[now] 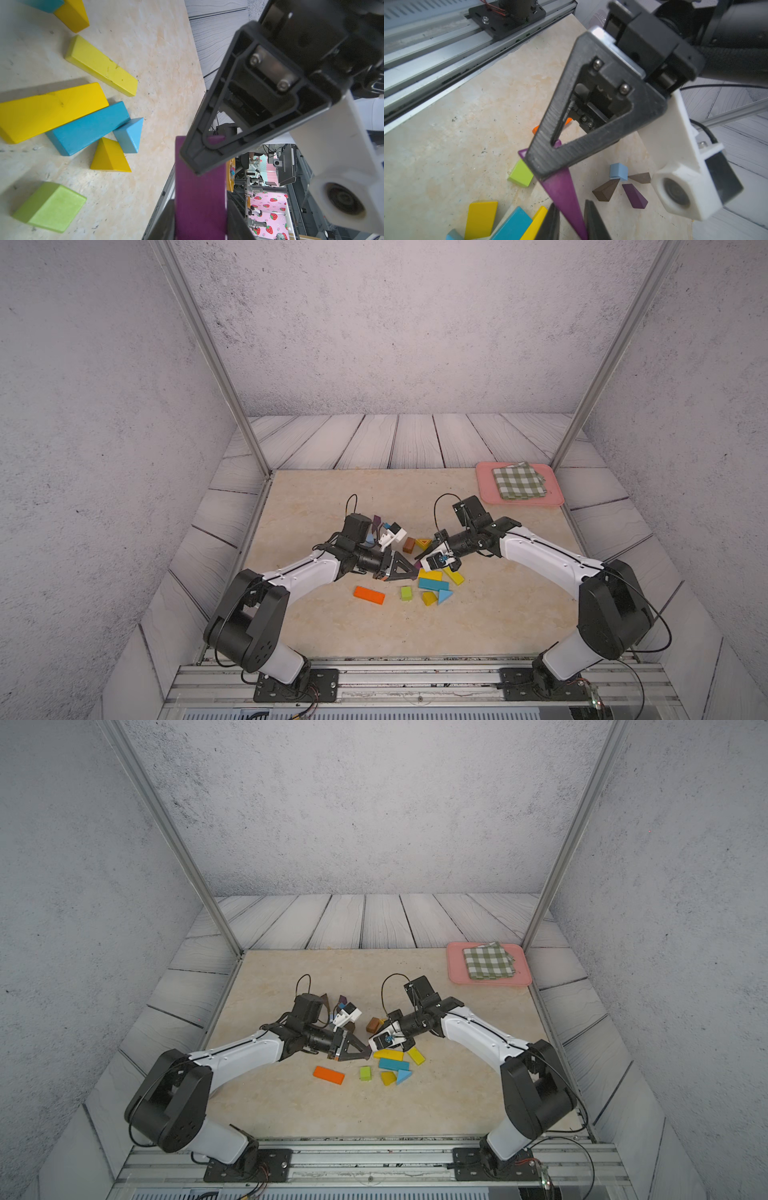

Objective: Assemble a small pinwheel with building blocks
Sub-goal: Place the building block at the center of the board.

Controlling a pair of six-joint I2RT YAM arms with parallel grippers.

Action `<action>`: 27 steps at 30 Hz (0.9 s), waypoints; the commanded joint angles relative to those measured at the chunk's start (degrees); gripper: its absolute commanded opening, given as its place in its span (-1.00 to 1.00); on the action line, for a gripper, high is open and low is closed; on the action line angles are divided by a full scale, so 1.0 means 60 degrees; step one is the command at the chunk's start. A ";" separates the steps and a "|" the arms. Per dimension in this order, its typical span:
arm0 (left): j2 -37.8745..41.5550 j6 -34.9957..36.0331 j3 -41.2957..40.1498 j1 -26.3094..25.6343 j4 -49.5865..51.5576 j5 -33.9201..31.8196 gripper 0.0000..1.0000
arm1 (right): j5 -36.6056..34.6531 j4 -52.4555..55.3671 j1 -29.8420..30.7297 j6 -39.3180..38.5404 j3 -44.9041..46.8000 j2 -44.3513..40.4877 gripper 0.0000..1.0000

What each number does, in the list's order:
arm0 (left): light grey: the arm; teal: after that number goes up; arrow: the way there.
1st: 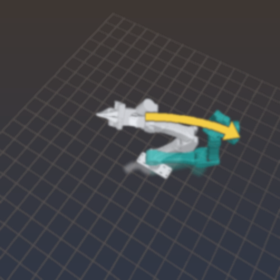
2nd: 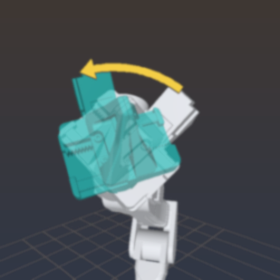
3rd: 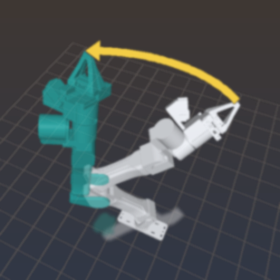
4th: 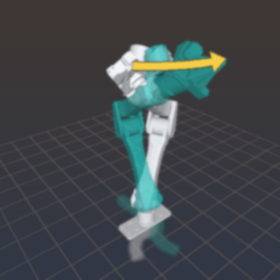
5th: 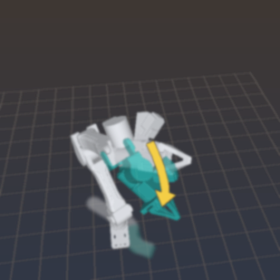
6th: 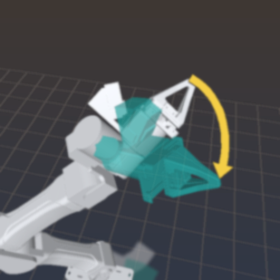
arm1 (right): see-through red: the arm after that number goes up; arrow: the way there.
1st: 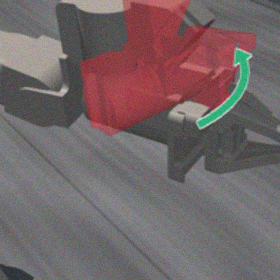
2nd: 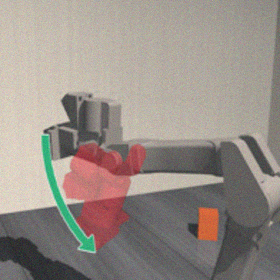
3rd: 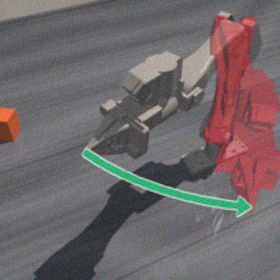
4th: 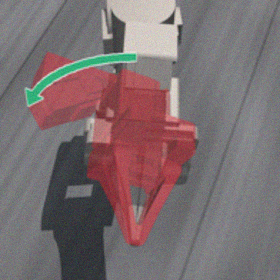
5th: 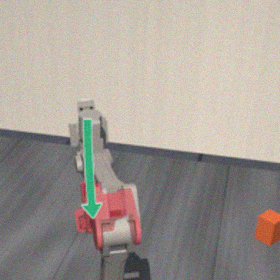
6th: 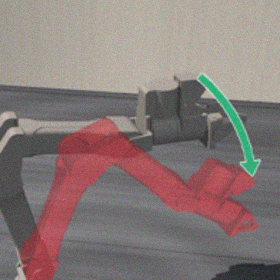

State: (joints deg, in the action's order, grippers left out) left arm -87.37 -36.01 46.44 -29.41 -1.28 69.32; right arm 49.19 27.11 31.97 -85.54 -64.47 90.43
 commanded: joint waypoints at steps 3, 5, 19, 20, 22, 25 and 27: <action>-0.0071 0.0032 0.0298 -0.0094 0.0058 0.0054 -0.87 | 0.0515 0.0255 0.0186 -0.0085 -0.0132 0.0218 -0.83; -0.0057 0.0040 0.0324 -0.0083 0.0169 -0.0021 -0.65 | 0.0545 0.0129 0.0195 0.0142 -0.0081 0.0233 -0.95; 0.3197 0.0347 -0.0153 0.2502 0.3567 -0.3357 0.92 | -0.1355 -0.3353 0.0512 0.6449 0.1337 -0.0402 -1.00; 0.3598 0.0243 -0.0180 0.2895 0.4244 -0.4278 0.92 | -0.1876 -0.3400 0.0679 0.6652 0.1267 -0.0300 -1.00; 0.4324 -0.0118 -0.0331 0.3574 0.5257 -0.6144 0.92 | -0.2679 -0.3491 0.1062 0.6924 0.1076 -0.0013 -1.00; 0.4998 -0.0466 -0.0566 0.4495 0.6371 -0.8120 0.92 | -0.3553 -0.3265 0.1724 0.7123 0.0211 0.0703 -1.00; 0.5015 -0.0418 -0.0526 0.4989 0.6877 -0.8473 0.92 | -0.3988 -0.2565 0.2199 0.7062 -0.0777 0.1437 -1.00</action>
State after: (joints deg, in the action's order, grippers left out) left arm -57.49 -37.41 44.40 -2.20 30.04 30.72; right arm 31.92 10.28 42.15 -46.72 -63.31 93.86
